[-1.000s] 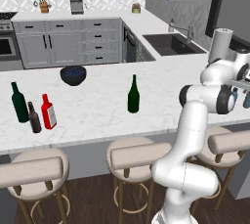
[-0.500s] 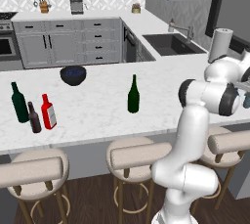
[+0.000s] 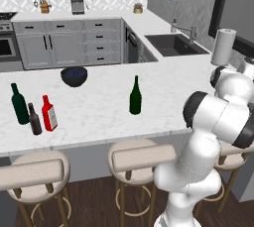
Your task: Move the plastic bottles in the middle to the plastics group, and the glass bottles in the middle to the glass group.
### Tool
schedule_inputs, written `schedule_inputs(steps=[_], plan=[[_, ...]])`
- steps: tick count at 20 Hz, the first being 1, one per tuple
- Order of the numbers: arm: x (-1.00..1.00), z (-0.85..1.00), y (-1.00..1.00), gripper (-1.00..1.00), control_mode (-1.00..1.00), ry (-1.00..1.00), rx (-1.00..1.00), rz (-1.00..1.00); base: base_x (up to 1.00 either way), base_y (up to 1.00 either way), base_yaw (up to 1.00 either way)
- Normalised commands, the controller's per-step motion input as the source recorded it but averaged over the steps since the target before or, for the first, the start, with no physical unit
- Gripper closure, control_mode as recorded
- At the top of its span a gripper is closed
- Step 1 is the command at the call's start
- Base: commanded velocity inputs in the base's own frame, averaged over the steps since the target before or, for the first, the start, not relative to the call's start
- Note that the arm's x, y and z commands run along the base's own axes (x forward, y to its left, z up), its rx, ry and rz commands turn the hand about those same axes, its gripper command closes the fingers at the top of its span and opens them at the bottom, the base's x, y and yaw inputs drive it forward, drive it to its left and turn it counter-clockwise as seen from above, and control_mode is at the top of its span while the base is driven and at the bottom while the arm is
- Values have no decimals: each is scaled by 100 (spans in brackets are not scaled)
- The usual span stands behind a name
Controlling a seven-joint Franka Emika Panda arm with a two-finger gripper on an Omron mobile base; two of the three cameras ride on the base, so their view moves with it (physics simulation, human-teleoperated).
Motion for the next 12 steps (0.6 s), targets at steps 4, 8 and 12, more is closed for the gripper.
schedule_inputs(steps=[4,8,12], plan=[[-28,36,100,-100,-100,18,-22,46,0,0,0],[-2,19,100,-100,-100,11,-9,36,0,0,0],[0,-9,99,-100,-100,-3,7,31,0,0,0]])
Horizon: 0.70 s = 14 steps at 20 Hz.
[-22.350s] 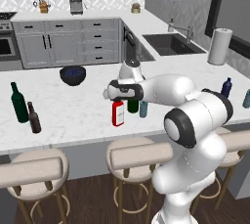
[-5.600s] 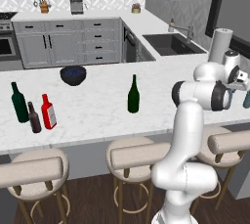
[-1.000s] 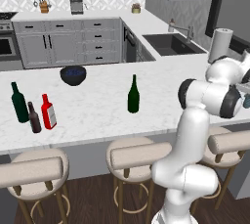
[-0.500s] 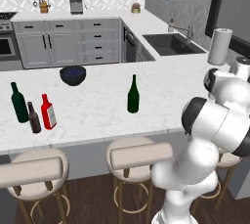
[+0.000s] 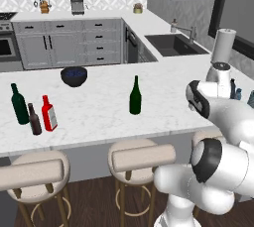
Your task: Move the plastic bottles in the middle to the plastics group, and the glass bottles in the middle to the glass group.
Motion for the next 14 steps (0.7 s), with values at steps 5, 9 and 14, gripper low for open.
schedule_inputs(steps=[5,9,14], plan=[[7,-4,67,-100,-100,-13,26,18,0,0,0],[0,11,51,-100,-100,-1,4,6,0,0,0],[4,41,62,-100,-100,10,-10,7,0,0,0]])
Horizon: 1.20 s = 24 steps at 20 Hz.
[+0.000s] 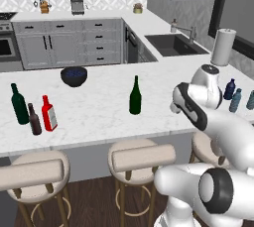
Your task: Move the plastic bottles in the middle to the plastics group, and the glass bottles in the middle to the glass group.
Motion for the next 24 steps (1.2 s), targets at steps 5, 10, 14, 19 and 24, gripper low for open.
schedule_inputs(steps=[5,10,14,19,24], plan=[[22,15,57,-100,-100,-6,5,2,0,0,0],[65,2,53,-100,-100,-6,18,-12,0,0,0],[63,32,68,-100,-100,1,4,-28,0,0,0],[48,37,39,-100,-100,4,0,-18,0,0,0],[34,-2,0,-100,-100,-2,0,0,0,0,0]])
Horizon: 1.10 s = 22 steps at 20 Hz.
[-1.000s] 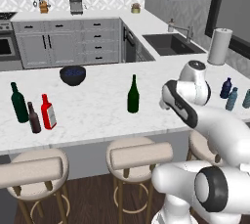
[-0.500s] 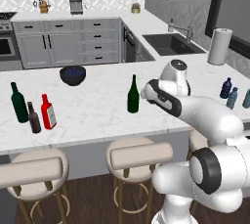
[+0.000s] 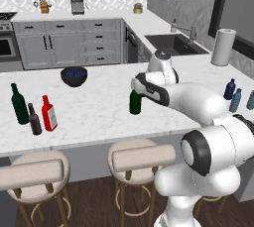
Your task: Move the plastic bottles in the middle to the plastics group, and the glass bottles in the middle to the glass group.
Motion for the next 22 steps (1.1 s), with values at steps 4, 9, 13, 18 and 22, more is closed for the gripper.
schedule_inputs(steps=[4,9,13,18,22], plan=[[36,-9,0,-100,-100,-3,0,0,0,0,0],[34,-7,6,-100,-100,-3,1,6,0,0,0],[15,0,11,-100,-100,0,0,5,0,0,0],[2,-4,3,-100,-100,0,0,3,0,0,0],[6,-12,0,-100,-100,0,0,3,0,0,0]])
